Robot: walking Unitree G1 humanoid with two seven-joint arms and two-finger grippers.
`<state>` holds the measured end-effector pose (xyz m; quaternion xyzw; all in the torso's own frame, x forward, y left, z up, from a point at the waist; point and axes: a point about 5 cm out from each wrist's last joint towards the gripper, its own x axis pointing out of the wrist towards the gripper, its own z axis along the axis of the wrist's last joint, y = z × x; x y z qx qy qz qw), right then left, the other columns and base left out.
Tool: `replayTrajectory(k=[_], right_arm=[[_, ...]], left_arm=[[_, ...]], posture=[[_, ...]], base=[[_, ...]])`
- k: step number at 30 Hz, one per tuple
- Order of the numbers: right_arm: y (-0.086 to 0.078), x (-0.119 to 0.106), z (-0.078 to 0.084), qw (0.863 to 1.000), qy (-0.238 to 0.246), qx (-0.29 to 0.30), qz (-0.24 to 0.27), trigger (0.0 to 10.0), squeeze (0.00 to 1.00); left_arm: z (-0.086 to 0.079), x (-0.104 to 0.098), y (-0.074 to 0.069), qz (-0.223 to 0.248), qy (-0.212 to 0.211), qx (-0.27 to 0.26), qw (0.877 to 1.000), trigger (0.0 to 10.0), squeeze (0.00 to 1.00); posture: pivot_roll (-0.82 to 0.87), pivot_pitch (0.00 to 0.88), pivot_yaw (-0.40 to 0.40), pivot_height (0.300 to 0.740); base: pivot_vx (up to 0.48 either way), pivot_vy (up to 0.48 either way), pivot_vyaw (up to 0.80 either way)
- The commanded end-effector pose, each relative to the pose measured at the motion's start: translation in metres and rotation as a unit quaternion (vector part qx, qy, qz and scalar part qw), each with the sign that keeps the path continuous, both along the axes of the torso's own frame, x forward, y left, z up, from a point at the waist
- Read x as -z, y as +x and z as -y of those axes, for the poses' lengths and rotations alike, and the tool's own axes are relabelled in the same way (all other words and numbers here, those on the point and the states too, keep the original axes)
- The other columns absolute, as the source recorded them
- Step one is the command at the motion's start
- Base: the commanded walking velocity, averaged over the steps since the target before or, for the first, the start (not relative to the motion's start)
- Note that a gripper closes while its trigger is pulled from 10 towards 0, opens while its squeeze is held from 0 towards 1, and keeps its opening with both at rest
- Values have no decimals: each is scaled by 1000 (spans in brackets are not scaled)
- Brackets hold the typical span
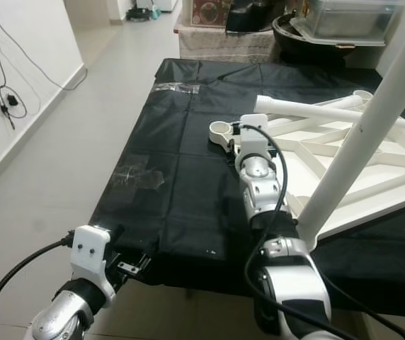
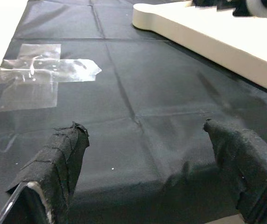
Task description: Building children table
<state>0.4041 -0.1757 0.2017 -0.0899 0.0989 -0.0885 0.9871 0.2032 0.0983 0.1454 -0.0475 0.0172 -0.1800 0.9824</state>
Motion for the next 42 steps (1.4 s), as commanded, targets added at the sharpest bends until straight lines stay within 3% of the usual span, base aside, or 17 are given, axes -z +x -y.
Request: replayTrajectory(k=[1, 3, 5, 8, 15, 20, 22, 23, 34, 37, 40, 42], right_arm=[[1, 11, 4, 998, -14, -11, -53, 10000, 0], [1, 11, 4, 998, -14, -11, -53, 10000, 0], [1, 21, 13, 994, -27, -23, -106, 10000, 0], [-1, 28, 17, 990, -23, -28, -136, 10000, 0], [-1, 30, 18, 988, -18, -32, -149, 10000, 0], [-2, 36, 7, 970, -6, -115, -213, 9882, 0], [-2, 36, 7, 970, -6, -115, -213, 9882, 0], [-2, 35, 6, 968, -8, -124, -216, 0, 0], [1, 24, -8, 954, -35, -199, -222, 0, 0], [0, 24, -14, 936, -55, -254, -236, 0, 0], [0, 24, -14, 936, -55, -254, -236, 0, 0], [-1, 26, -16, 929, -58, -274, -241, 0, 0]], left_arm=[[1, -1, -4, -6, -3, -1, 1000, 10000, 0], [1, -1, -4, -6, -3, -1, 1000, 10000, 0], [3, -4, -9, -7, -7, -2, 1000, 10000, 0], [4, -5, -13, -9, -10, -2, 1000, 10000, 0], [5, -6, -16, -12, -13, -2, 1000, 10000, 0], [7, -7, -18, -16, -18, -2, 1000, 10000, 0], [7, -7, -18, -16, -18, -2, 1000, 10000, 0], [7, -7, -17, -17, -18, -3, 1000, 10000, 0], [6, -6, -14, -15, -15, -6, 1000, 10000, 0], [5, -5, -11, -16, -14, -7, 1000, 10000, 0], [5, -5, -11, -16, -14, -7, 1000, 10000, 0], [5, -4, -10, -16, -13, -7, 1000, 10000, 0]], posture=[[176, 163, -60, 740], [176, 163, -60, 740], [172, 199, -67, 740], [171, 209, -69, 740], [168, 221, -72, 740], [159, 229, -81, 740], [159, 229, -81, 740], [157, 227, -82, 740], [153, 204, -79, 740], [152, 190, -75, 740], [152, 190, -75, 740], [152, 187, -74, 740]], base=[[0, 0, 0], [0, 0, 0], [0, 0, 0], [0, 0, 0], [0, 0, 0], [0, 0, 0], [0, 0, 0], [0, 0, 0], [0, 0, 0], [0, 0, 0], [0, 0, 0], [0, 0, 0]])
